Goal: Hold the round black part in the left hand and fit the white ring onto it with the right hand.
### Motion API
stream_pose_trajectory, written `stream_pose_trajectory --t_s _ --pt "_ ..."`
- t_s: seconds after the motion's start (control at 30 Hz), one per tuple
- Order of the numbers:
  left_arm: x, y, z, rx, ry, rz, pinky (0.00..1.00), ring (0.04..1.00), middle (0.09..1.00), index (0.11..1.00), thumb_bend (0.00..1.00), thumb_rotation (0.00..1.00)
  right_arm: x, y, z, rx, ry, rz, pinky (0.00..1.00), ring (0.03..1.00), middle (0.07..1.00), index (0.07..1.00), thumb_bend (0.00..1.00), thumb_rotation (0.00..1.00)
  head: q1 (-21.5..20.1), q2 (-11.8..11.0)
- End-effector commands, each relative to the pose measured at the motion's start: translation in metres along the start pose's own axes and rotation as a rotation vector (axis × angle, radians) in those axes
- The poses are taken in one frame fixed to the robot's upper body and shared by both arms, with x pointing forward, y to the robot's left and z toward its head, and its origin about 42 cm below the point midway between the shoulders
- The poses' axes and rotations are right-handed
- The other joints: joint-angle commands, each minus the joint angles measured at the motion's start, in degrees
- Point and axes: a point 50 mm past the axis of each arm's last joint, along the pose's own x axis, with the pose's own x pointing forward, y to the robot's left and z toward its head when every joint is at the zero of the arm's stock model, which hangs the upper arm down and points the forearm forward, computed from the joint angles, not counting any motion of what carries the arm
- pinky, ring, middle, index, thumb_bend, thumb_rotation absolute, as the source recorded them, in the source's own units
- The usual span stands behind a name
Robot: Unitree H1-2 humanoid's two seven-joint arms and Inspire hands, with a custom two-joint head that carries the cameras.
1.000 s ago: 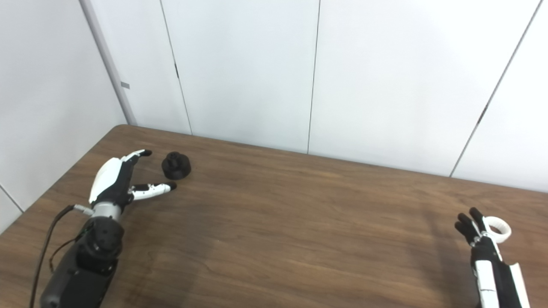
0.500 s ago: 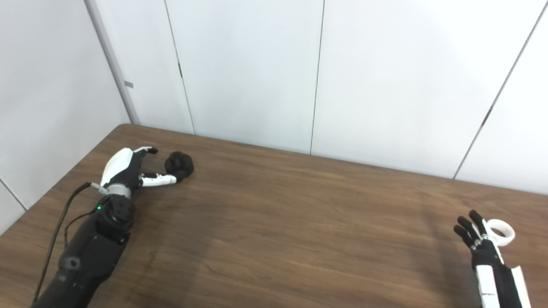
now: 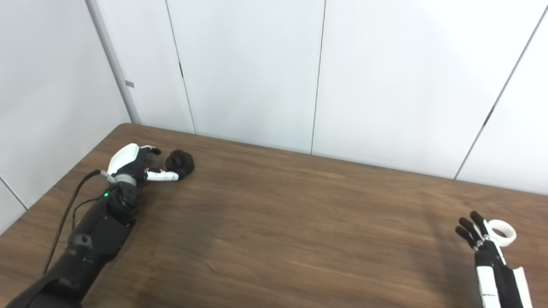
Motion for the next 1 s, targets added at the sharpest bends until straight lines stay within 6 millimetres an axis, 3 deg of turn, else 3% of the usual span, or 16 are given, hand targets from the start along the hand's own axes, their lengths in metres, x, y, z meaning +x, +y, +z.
stream_pose_trajectory --t_s 0.0,0.97 --pt "0.013 0.036 0.021 0.003 -0.062 0.105 1.00 0.991 0.931 0.815 1.00 0.36 -0.052 0.013 -0.041 0.032 0.191 -0.015 0.97 0.881 0.897 0.932 0.55 1.00 0.1 0.0" --pt "0.018 0.033 0.039 0.029 -0.103 0.070 1.00 0.979 0.906 0.780 0.99 0.33 -0.054 0.014 -0.041 0.031 0.187 -0.007 0.97 0.884 0.897 0.933 0.57 1.00 -0.6 0.2"
